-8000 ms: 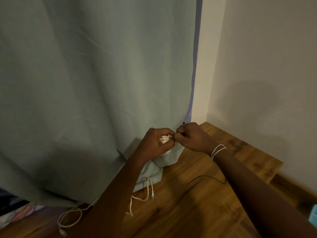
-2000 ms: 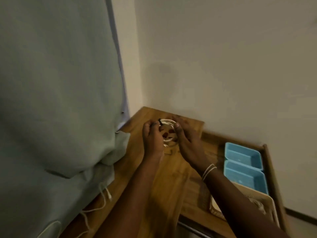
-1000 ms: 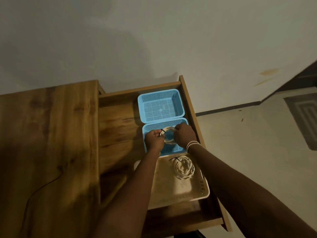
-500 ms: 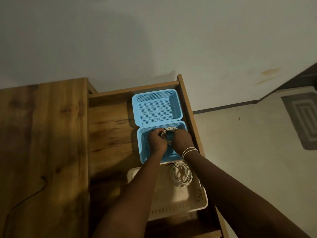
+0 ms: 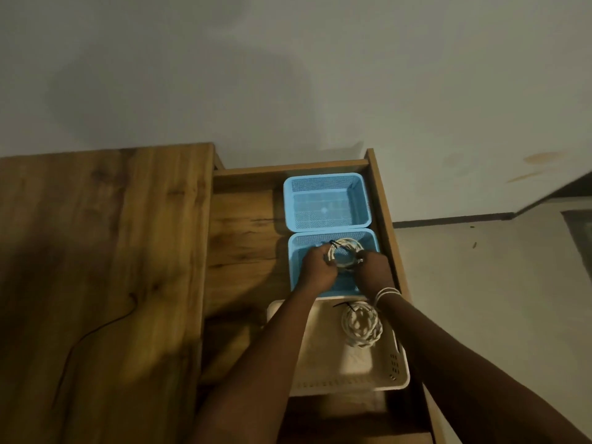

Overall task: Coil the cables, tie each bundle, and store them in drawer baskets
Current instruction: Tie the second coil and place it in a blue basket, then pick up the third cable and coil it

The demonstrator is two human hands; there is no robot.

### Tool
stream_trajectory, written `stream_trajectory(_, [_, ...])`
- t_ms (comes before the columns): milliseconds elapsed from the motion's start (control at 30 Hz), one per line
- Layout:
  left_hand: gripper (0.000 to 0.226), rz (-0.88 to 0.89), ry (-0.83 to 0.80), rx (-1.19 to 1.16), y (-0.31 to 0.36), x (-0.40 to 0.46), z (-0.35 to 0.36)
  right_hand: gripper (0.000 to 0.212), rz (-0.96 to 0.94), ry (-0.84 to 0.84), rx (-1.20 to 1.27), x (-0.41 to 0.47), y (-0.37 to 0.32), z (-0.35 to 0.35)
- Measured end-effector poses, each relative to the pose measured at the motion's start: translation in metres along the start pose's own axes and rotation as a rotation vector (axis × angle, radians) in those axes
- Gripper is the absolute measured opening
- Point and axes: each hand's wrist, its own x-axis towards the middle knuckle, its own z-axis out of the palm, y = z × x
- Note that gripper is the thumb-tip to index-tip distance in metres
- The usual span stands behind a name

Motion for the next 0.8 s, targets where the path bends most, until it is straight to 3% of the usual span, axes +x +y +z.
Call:
stream_trajectory(200, [0.047,0.027,0.13,-0.151,-0.021,-0.051,-0.05,0.017,0.022,0.055,0.047,-0.02,-0.022,-0.015])
stream_trajectory(333, [0.038,0.052,0.329,-0.267,-0.05,-0.116,-0.106,0.025,-0.076,0.162,0.127,-0.048,-0.067,-0.011])
stream_trajectory(500, [0.03,0.025,0.602,-0.316,-0.122,-0.263,-0.192,0.019,-0.485,0.128,0.204,-0.144,-0.19,0.045])
stream_trajectory(667, [0.023,-0.054,1.048,-0.366,-0.222,-0.453,-0.246,0.008,-1.025,-0.138,0.264,-0.293,-0.311,0.133])
stream_trajectory(800, [0.02,-0.237,1.455,-0.386,-0.303,-0.597,-0.248,0.005,-1.356,-0.432,0.151,-0.418,-0.367,0.193])
